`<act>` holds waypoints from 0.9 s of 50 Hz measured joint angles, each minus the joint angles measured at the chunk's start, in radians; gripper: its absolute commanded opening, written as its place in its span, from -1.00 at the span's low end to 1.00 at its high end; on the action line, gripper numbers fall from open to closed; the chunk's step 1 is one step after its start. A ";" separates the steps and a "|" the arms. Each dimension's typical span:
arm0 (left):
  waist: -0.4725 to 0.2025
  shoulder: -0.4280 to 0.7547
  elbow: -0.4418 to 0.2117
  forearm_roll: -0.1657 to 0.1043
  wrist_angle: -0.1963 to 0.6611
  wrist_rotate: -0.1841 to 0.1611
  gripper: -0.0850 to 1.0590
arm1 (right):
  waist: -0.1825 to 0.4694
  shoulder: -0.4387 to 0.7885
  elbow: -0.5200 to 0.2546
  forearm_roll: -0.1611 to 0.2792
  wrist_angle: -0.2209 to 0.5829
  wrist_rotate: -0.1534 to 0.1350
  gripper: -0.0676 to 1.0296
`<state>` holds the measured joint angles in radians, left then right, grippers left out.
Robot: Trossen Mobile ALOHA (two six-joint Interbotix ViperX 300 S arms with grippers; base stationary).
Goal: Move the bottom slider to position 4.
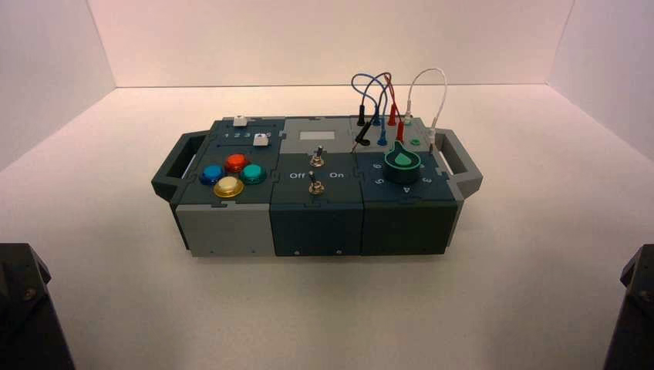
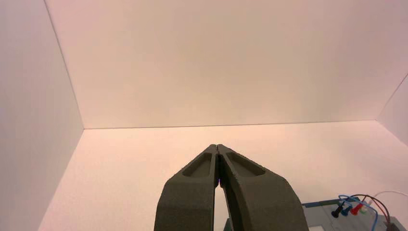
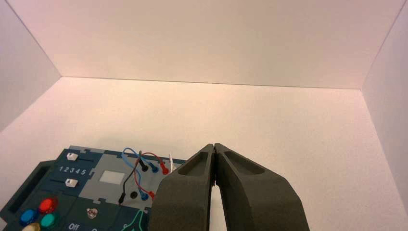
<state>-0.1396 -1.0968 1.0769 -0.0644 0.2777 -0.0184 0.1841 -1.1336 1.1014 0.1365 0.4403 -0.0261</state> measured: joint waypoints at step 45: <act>-0.077 0.038 -0.003 0.000 0.072 -0.003 -0.91 | 0.187 0.153 -0.034 0.005 0.061 0.009 -0.92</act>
<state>-0.2163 -1.0584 1.0738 -0.0644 0.3497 -0.0215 0.3712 -0.9802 1.0677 0.1411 0.5016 -0.0169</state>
